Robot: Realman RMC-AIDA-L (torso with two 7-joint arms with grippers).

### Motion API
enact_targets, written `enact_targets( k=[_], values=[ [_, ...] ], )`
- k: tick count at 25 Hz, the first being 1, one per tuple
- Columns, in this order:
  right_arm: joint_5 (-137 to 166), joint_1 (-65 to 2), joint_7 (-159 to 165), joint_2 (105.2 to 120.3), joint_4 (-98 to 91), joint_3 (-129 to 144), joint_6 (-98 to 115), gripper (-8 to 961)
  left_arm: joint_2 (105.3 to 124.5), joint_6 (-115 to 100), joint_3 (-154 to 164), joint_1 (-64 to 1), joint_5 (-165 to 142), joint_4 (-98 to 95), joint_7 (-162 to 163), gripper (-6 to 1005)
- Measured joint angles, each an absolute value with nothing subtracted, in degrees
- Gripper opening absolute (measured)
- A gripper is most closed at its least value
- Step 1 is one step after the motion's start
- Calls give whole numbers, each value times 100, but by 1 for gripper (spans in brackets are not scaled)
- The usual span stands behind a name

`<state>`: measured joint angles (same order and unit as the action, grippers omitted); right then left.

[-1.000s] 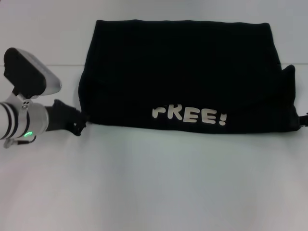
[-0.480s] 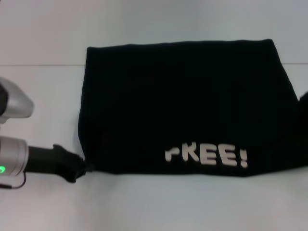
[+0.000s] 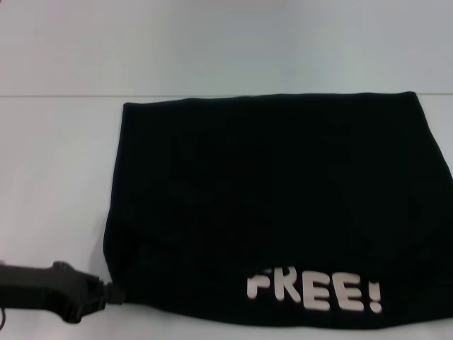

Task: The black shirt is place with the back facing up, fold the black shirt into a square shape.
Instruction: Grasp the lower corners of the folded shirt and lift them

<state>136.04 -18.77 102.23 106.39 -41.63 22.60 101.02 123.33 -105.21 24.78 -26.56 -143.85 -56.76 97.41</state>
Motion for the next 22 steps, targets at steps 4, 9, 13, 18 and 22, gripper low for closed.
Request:
enact_targets(
  k=[4, 9, 13, 18, 22],
  values=[
    [13606, -1614, 10001, 10590, -4165, 1968, 10343, 35, 12326, -10868, 2394, -2444, -14468, -5686, 9722, 15],
    [13629, -1357, 9888, 10521, -4167, 1817, 10596, 36, 12355, -11178, 2235, -2286, -14761, -5681, 9648, 14],
    [13761, -1244, 9836, 10529, -4167, 1717, 10677, 36, 12386, -11270, 2187, -2176, -14908, -5633, 9572, 14],
    [14027, -1241, 9827, 10561, -4167, 1649, 10849, 36, 12400, -11284, 2148, -2120, -14976, -5615, 9571, 14],
    [14102, -1295, 9818, 10574, -4166, 1504, 10904, 36, 12386, -11276, 2144, -2226, -14927, -5588, 9571, 14]
  ],
)
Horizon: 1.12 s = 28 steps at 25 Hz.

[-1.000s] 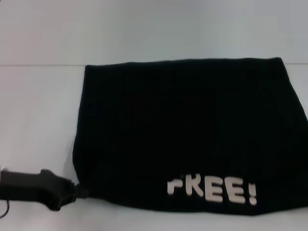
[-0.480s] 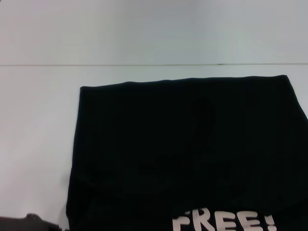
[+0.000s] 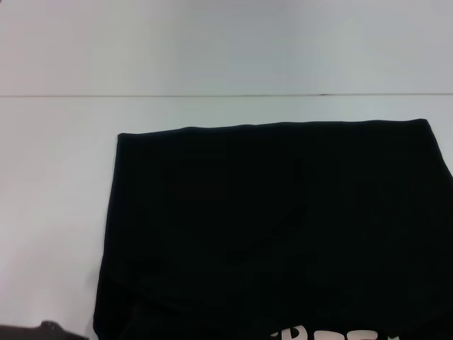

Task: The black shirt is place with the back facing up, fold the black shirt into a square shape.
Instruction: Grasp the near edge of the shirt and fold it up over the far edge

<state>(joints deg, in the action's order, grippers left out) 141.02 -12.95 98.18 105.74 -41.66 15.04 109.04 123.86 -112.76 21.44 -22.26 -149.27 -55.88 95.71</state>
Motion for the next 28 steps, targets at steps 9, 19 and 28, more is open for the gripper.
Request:
enact_targets(
  k=[9, 19, 28],
  values=[
    [14075, -2013, 9797, 10497, -4120, 718, 10773, 36, 12030, -10816, 1787, -3213, -14737, -5143, 9762, 15],
    [14090, -3125, 10305, 10459, -3783, 685, 9044, 36, 11659, -8229, 1847, -4528, -14535, -3847, 10165, 14],
    [14080, -3993, 10847, 10530, -2617, 1168, 6498, 34, 11913, -5497, 2891, -4967, -14522, -3310, 10689, 14]
  ],
)
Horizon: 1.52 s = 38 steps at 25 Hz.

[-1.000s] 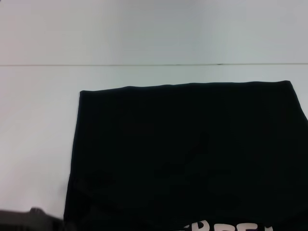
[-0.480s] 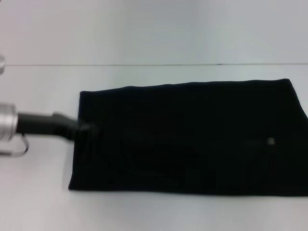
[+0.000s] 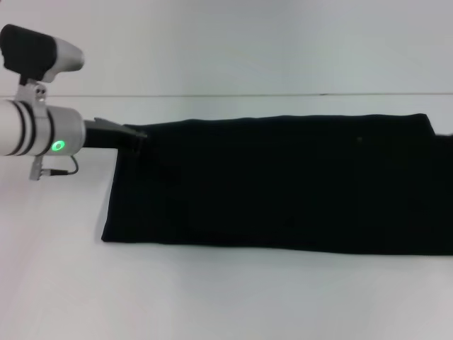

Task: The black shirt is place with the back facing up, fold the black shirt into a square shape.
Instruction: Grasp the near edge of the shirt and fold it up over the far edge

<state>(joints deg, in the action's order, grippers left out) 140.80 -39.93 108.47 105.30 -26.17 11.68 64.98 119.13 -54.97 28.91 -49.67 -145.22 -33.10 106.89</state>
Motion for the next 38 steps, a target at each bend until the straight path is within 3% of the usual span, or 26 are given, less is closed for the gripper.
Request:
enact_targets(
  k=[7, 12, 26, 38],
  values=[
    [14073, -4602, 10962, 10707, -2203, 1458, 5037, 34, 12083, -4386, 3147, -5055, -14513, -3238, 10699, 15],
    [14071, -4840, 11047, 10754, -2195, 1502, 4611, 34, 12091, -4124, 3155, -5180, -14411, -3258, 10682, 15],
    [13940, -5036, 11052, 10775, -2168, 1553, 4038, 35, 12018, -3221, 3156, -5557, -14343, -2833, 10536, 14],
    [13851, -5100, 10761, 10978, -2011, 1590, 3616, 34, 12101, -2852, 3348, -5569, -14344, -2647, 10416, 14]
  ],
)
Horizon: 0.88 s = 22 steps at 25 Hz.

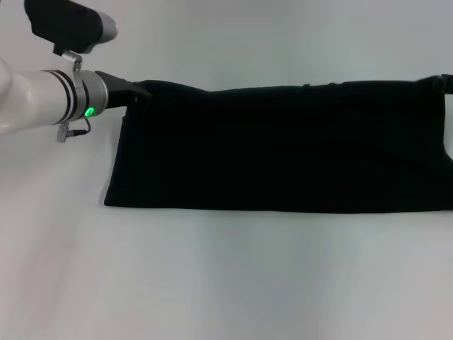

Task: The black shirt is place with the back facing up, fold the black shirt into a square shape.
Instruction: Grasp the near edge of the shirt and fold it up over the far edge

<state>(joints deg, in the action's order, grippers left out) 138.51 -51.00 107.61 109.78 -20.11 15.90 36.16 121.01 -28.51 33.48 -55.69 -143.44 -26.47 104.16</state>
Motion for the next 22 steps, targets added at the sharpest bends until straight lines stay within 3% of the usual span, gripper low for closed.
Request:
enact_targets(
  k=[5, 11, 13, 22],
  values=[
    [13851, -5098, 10747, 11000, -2017, 1823, 3622, 53, 12230, -2378, 3540, -5539, -14341, -2643, 10436, 67],
    [13851, -5072, 10758, 11088, -2307, 1915, 3561, 266, 12283, -1570, 3494, -5472, -13933, -2675, 10462, 242],
    [13837, -5052, 10784, 11091, -2367, 1915, 3650, 508, 12263, -1530, 3480, -5437, -13824, -2712, 10462, 312],
    [12491, -4458, 10758, 10872, -2712, 1914, 5925, 704, 12143, -4326, 3516, -4759, -13233, -3738, 10876, 589]
  ],
)
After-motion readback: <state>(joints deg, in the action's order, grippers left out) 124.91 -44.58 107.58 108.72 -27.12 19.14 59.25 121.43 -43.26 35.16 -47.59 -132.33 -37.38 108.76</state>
